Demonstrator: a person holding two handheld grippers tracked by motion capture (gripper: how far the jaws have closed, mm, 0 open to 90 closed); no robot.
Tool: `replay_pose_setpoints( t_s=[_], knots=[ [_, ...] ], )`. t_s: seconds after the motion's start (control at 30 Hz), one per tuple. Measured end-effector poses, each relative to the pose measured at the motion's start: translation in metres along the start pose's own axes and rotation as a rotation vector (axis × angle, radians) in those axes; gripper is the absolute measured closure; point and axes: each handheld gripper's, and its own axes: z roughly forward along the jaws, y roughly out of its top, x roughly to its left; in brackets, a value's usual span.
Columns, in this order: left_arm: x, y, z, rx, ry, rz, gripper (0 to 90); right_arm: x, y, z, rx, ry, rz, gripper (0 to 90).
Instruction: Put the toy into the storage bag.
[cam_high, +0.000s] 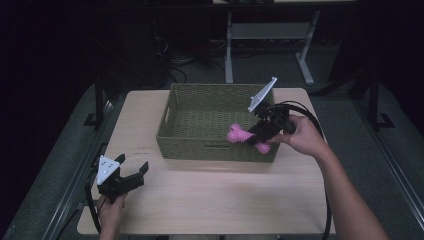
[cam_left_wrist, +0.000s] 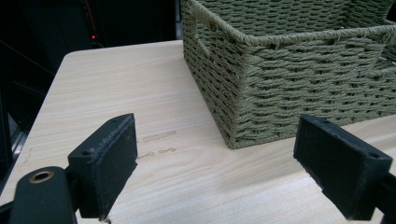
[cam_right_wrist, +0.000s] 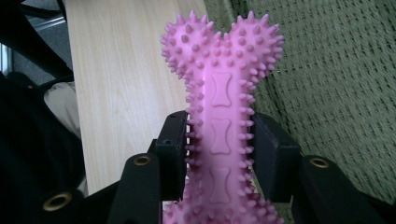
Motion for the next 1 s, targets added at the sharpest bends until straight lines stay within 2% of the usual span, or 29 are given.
replay_pose_setpoints(
  t_s=[0.47, 1.0],
  knots=[
    [0.003, 0.0, -0.001, -0.001, 0.007, -0.001, 13.0, -0.015, 0.009, -0.008, -0.003, 0.0, 0.015, 57.7],
    [0.004, -0.001, -0.001, 0.001, 0.005, -0.005, 13.0, -0.043, 0.014, -0.006, -0.001, -0.004, 0.08, 57.6]
  ],
)
